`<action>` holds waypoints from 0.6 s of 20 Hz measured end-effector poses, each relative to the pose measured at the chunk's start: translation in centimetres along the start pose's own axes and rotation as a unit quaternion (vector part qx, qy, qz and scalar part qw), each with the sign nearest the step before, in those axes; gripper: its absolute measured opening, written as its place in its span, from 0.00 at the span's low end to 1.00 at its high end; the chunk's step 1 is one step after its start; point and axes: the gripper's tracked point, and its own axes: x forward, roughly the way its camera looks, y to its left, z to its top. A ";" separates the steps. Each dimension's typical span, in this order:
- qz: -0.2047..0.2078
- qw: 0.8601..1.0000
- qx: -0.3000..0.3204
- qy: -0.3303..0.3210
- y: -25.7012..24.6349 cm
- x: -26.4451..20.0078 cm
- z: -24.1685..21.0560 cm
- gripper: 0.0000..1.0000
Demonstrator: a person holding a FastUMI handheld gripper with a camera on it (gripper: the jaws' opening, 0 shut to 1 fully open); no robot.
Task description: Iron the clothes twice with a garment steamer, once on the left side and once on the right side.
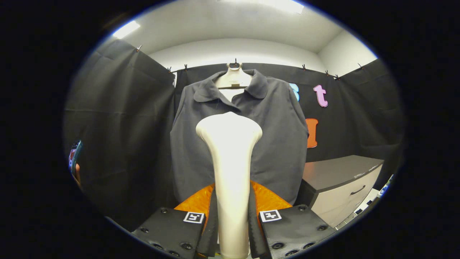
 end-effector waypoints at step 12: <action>-0.024 0.999 0.003 -0.030 -2.9 -1.6 2.5 0.42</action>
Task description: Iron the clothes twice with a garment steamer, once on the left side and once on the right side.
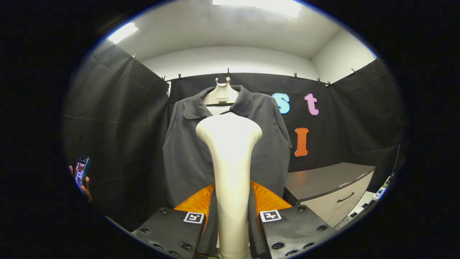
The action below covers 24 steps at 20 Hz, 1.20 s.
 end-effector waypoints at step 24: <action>-0.010 1.000 0.008 0.020 -0.8 1.3 -2.2 0.42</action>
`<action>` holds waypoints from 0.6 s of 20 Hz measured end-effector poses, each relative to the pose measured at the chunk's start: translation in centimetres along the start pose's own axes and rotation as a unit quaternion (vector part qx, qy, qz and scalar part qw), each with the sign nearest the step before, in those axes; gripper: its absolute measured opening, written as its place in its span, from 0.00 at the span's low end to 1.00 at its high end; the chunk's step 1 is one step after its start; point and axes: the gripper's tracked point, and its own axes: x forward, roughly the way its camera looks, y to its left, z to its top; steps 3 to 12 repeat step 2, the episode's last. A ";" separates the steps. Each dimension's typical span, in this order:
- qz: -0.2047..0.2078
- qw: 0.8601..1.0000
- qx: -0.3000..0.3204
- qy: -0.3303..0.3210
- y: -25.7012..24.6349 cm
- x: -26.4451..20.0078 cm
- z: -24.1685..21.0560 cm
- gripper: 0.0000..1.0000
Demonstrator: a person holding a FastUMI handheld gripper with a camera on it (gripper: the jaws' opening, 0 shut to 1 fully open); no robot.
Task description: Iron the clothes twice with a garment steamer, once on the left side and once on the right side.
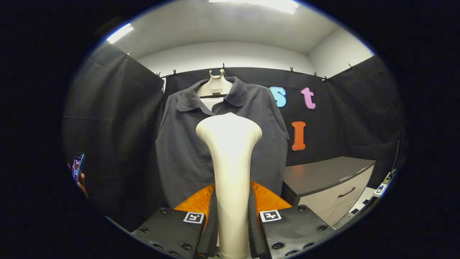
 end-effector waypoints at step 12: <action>0.000 1.000 0.001 -0.001 0.0 0.1 0.1 0.42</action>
